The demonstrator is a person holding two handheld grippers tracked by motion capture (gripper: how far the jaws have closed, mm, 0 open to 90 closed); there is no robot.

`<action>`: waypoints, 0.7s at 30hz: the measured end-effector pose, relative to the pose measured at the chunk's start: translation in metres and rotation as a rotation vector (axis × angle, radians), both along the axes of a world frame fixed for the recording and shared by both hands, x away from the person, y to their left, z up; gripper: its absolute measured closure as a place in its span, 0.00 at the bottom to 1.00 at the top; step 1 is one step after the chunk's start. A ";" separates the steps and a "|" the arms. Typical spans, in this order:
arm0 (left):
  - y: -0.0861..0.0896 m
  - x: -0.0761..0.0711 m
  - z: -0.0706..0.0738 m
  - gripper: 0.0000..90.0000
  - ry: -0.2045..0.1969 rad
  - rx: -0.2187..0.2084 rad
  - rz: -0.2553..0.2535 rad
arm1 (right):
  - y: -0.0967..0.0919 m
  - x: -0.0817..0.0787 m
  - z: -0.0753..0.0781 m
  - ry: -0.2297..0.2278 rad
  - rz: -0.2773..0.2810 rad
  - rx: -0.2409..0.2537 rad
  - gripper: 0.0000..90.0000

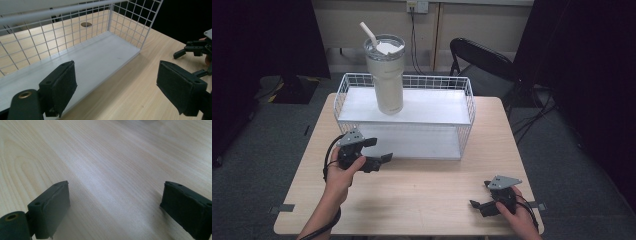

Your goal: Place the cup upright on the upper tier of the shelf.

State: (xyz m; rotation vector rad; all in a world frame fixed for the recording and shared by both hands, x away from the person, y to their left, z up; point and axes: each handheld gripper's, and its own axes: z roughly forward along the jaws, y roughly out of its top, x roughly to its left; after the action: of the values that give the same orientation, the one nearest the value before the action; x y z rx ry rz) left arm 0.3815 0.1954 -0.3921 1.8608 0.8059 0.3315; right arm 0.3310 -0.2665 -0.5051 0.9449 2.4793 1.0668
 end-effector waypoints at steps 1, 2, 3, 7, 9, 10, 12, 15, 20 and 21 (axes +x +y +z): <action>0.000 -0.001 -0.003 0.17 -0.001 0.001 -0.004 | 0.000 0.000 0.000 0.000 0.000 0.000 0.09; 0.000 -0.002 -0.005 0.17 0.000 0.003 -0.005 | 0.000 0.000 0.000 0.000 0.000 0.000 0.09; 0.000 -0.003 -0.008 0.17 0.002 0.003 -0.007 | 0.000 0.000 0.000 0.000 0.000 0.000 0.09; 0.001 -0.007 -0.020 0.17 0.015 0.003 -0.014 | 0.000 0.000 0.000 0.000 0.000 0.000 0.09; 0.001 -0.009 -0.026 0.17 0.022 0.000 -0.013 | 0.000 0.000 0.000 0.000 0.000 0.000 0.09; 0.001 -0.011 -0.030 0.17 0.026 -0.002 -0.015 | 0.000 0.000 0.000 0.000 0.000 0.000 0.09; 0.002 -0.013 -0.035 0.17 0.032 -0.004 -0.018 | 0.000 0.000 0.000 0.000 0.000 0.000 0.09; 0.002 -0.016 -0.046 0.17 0.050 0.007 -0.027 | 0.000 0.000 0.000 0.000 -0.001 0.000 0.09; 0.001 -0.021 -0.063 0.17 0.080 0.033 -0.025 | 0.000 0.000 0.000 0.000 -0.001 0.000 0.09; 0.001 -0.022 -0.067 0.17 0.089 0.036 -0.025 | 0.000 0.000 0.000 0.000 -0.001 0.000 0.09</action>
State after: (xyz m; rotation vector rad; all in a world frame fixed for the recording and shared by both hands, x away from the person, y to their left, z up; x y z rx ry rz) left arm 0.3593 0.1963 -0.4594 1.9282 0.8413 0.2506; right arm 0.3307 -0.2665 -0.5050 0.9463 2.4789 1.0665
